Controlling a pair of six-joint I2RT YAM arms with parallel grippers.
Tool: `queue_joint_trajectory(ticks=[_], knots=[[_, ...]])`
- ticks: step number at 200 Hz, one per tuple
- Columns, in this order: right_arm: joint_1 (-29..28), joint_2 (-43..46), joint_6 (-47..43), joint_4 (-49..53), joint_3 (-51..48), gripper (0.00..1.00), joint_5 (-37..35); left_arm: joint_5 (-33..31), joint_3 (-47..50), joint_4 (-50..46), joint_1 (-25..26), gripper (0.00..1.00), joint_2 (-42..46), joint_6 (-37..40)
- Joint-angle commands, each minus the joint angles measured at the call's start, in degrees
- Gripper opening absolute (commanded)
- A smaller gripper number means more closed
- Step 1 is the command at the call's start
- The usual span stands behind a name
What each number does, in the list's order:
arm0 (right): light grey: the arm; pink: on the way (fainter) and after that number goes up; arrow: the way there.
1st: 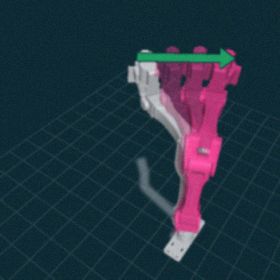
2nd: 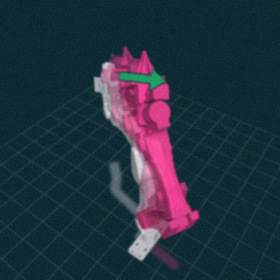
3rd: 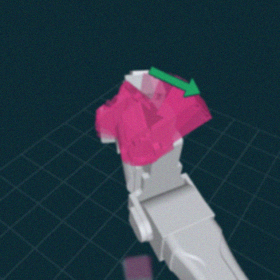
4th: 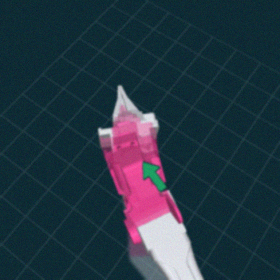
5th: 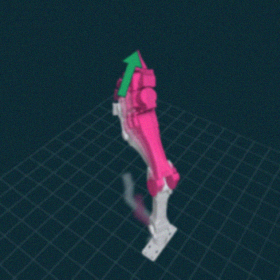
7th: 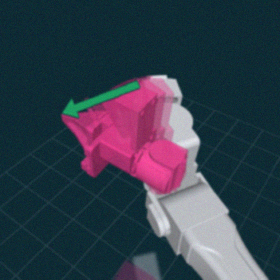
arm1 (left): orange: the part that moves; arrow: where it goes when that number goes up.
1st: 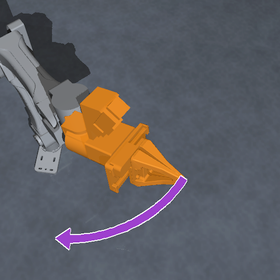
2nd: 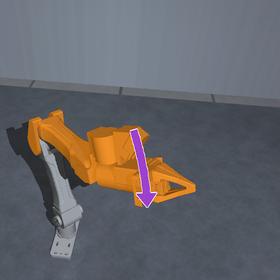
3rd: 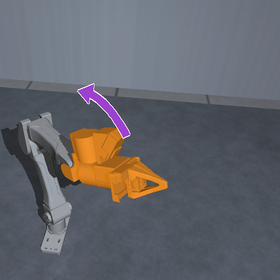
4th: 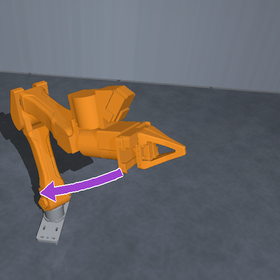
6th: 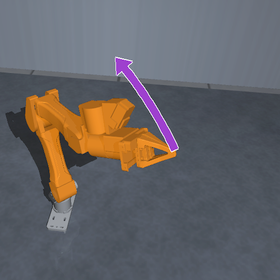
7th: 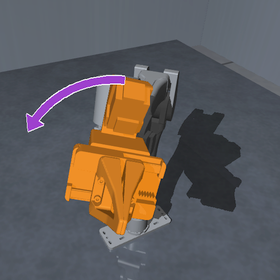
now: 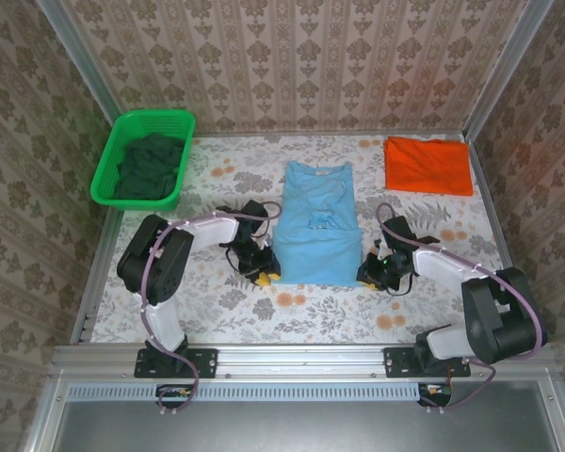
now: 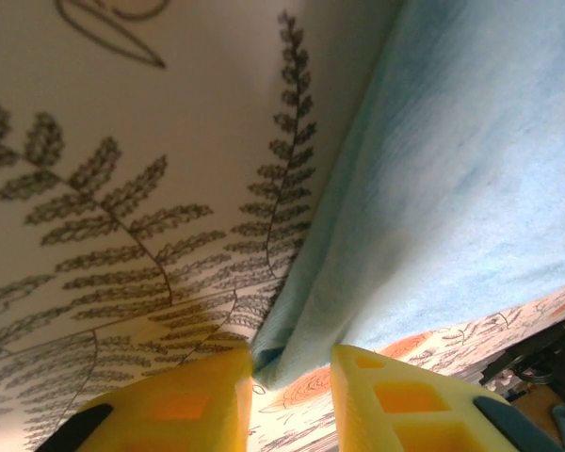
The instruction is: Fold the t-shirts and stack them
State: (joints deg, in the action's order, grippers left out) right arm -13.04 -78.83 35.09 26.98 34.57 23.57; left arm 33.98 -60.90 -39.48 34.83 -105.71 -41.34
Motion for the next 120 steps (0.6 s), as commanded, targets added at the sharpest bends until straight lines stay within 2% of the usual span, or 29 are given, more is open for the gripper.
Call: queue_joint_trajectory(ticks=[1, 35, 69, 101, 120], knots=[[-0.3, -2.4, -1.8, 0.3, 0.9, 0.19, -1.8, -1.5, -3.2, 0.9, 0.5, 0.22, -2.9, 1.5], [-0.3, -2.9, -3.4, 1.5, 0.8, 0.17, -3.3, -3.6, -4.5, -0.4, 0.8, 0.10, -4.3, 2.7], [-0.3, -2.2, -4.1, 2.2, 1.0, 0.09, -3.4, -4.8, -4.5, -1.4, 0.9, 0.00, -4.4, 3.8], [-0.3, -2.2, -4.8, 3.3, 0.9, 0.00, -3.1, -6.4, -5.1, -2.9, 1.1, 0.00, -4.6, 5.5], [-0.3, -1.3, -5.3, 5.3, 0.7, 0.00, -2.7, -7.1, -5.4, -3.7, 1.3, 0.00, -4.0, 6.4]])
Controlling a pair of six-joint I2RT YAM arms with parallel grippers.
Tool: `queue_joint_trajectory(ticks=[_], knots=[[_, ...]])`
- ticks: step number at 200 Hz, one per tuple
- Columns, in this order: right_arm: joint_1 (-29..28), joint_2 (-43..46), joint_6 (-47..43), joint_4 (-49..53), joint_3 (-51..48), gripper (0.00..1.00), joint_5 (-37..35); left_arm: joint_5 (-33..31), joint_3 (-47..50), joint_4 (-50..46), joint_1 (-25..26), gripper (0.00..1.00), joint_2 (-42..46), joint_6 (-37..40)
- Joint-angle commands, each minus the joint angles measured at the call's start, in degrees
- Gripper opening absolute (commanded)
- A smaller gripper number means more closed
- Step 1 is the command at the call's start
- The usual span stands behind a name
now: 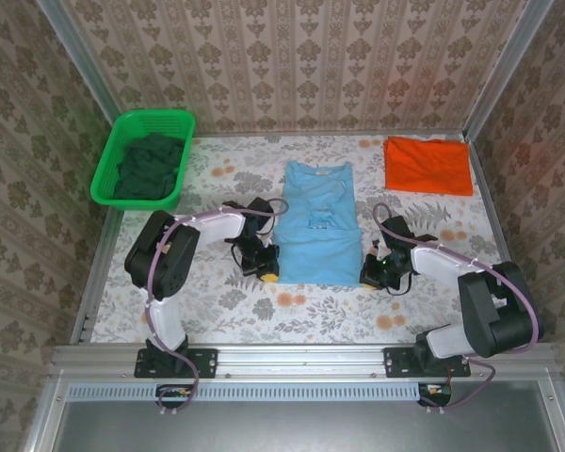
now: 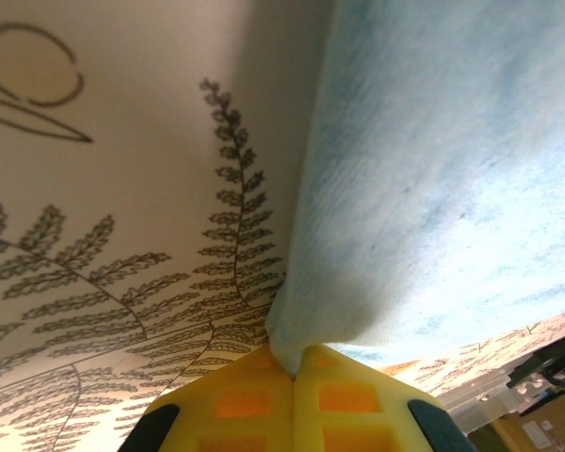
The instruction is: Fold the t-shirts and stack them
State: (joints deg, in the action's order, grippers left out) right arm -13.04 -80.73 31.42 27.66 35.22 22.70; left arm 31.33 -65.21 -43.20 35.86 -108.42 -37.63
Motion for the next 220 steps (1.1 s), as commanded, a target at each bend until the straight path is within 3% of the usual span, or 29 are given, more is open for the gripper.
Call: queue_joint_trajectory(ticks=[1, 7, 42, 66, 119, 169, 220], knots=[[-0.3, 0.7, -1.6, 4.7, 0.0, 0.00, -1.8, -4.5, -1.1, 0.0, 0.3, 0.00, -1.3, 2.8], [-0.2, 0.7, -1.6, 5.2, -0.1, 0.01, -1.9, -4.7, -0.9, -0.2, 0.3, 0.00, -1.0, 3.1], [-0.2, 4.6, -0.9, 5.4, -0.4, 0.33, -1.3, -4.8, -0.8, -0.4, 0.4, 0.00, -0.7, 3.6], [-0.4, 4.5, -0.2, 4.0, -0.7, 0.40, -0.9, -4.4, -1.4, -0.5, 0.5, 0.00, -1.0, 3.9], [-3.1, -0.3, 0.9, 1.7, 0.1, 0.39, -1.8, -4.1, -1.7, -0.9, 0.8, 0.00, -1.5, 4.4], [-4.6, -4.2, 1.0, 4.4, 1.4, 0.22, -5.4, -4.8, -1.5, -1.4, 1.0, 0.00, -1.1, 5.1], [-4.6, -3.3, 2.0, 3.4, 4.6, 0.27, -3.3, -5.1, -1.5, -1.7, 1.2, 0.00, -1.1, 6.0]])
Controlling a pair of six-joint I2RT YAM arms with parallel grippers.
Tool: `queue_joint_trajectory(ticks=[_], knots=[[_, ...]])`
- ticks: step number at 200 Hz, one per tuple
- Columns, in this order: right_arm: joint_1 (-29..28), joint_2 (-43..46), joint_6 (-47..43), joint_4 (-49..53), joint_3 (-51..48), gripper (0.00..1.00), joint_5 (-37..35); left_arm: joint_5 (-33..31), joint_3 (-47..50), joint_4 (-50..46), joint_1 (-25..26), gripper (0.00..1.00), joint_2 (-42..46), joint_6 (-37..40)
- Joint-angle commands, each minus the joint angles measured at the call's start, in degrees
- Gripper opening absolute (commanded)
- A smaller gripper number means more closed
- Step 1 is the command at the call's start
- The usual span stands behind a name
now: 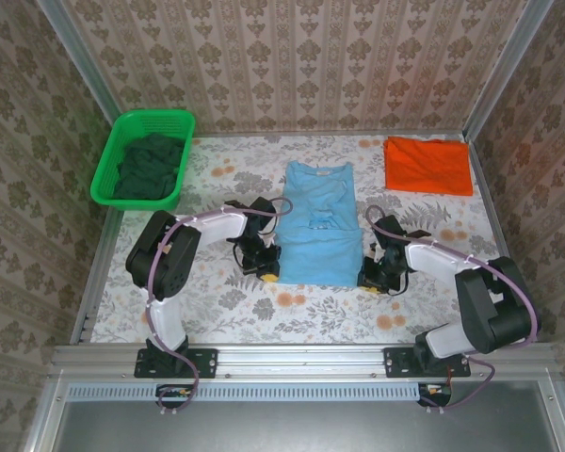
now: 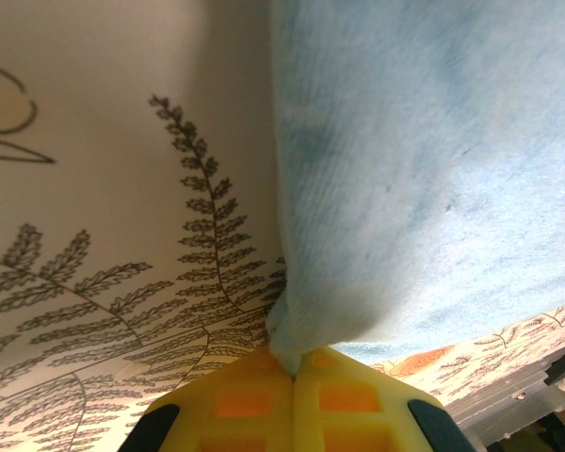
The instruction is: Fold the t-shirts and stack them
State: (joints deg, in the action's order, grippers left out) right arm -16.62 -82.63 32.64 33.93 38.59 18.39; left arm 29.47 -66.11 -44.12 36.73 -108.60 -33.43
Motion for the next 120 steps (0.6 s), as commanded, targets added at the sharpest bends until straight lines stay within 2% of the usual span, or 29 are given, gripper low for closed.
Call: queue_joint_trajectory(ticks=[1, 13, 33, 78, 120], knots=[[-1.0, -1.4, 0.7, -2.8, 1.3, 0.27, 1.0, -3.2, -0.6, -0.8, 0.4, 0.00, -0.9, 1.8], [-1.0, -0.9, 0.9, -2.9, 1.2, 0.31, 0.9, -3.2, -0.6, -0.9, 0.4, 0.00, -0.8, 2.0], [-1.0, -2.0, -0.1, -2.8, 1.1, 0.31, -0.2, -3.1, -0.7, -0.8, 0.5, 0.00, -0.8, 2.2], [-1.0, -5.6, -0.4, -4.9, 2.7, 0.20, -1.1, -3.3, -0.6, -1.4, 0.6, 0.00, -1.0, 3.0], [-1.0, -5.2, 0.1, -4.7, 4.1, 0.12, -1.2, -4.5, -1.0, -2.2, 0.9, 0.00, -0.9, 3.9]])
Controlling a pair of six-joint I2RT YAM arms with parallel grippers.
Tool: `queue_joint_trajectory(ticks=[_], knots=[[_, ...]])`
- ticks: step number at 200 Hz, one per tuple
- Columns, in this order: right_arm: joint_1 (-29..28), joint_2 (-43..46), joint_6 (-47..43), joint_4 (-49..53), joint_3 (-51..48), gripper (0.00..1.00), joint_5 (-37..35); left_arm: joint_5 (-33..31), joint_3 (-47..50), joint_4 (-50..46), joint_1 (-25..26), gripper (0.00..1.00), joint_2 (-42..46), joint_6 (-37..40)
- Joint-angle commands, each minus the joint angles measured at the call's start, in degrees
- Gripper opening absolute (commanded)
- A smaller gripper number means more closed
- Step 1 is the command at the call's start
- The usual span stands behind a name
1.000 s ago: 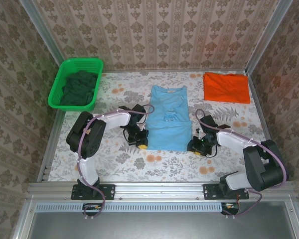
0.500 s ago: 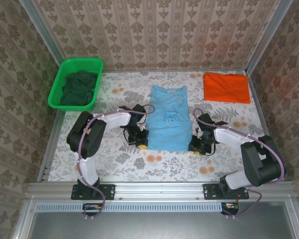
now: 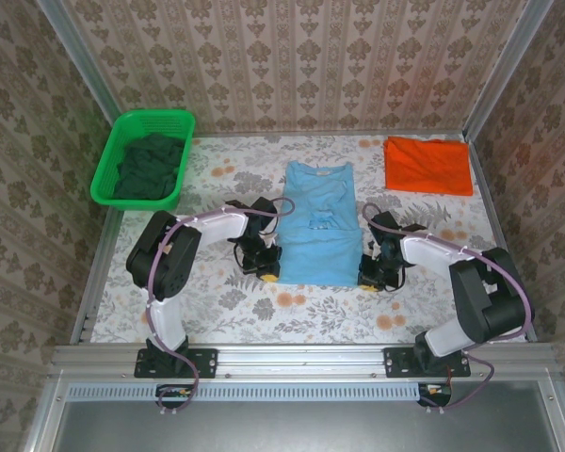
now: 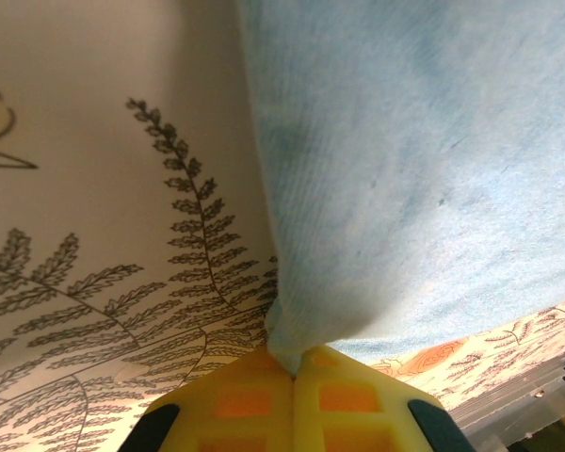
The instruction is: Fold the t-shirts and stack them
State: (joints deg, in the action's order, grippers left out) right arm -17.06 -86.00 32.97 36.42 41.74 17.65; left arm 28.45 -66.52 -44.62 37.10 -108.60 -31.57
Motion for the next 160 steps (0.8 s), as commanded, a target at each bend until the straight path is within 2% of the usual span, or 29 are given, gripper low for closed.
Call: queue_joint_trajectory(ticks=[1, 52, 73, 101, 160], knots=[[-0.6, -1.9, -0.2, -7.1, 1.0, 0.12, -0.5, -3.5, -0.6, -1.7, 0.5, 0.00, -0.9, 2.0], [-0.6, -3.1, -1.8, -5.9, 1.4, 0.00, -2.2, -5.3, -0.5, -2.8, 1.2, 0.00, -0.3, 3.6], [-0.5, -1.9, -2.4, -3.7, 1.0, 0.00, -1.0, -6.6, 0.0, -3.5, 1.3, 0.00, 1.2, 4.7], [-0.7, 3.1, -2.4, -3.0, -2.6, 0.00, 1.5, -7.9, 1.8, -4.3, 1.9, 0.00, 4.0, 6.7], [-4.4, 16.6, 0.6, -0.5, -10.6, 0.00, 7.4, -2.8, 8.1, -2.5, 5.6, 0.00, 11.9, 6.9]])
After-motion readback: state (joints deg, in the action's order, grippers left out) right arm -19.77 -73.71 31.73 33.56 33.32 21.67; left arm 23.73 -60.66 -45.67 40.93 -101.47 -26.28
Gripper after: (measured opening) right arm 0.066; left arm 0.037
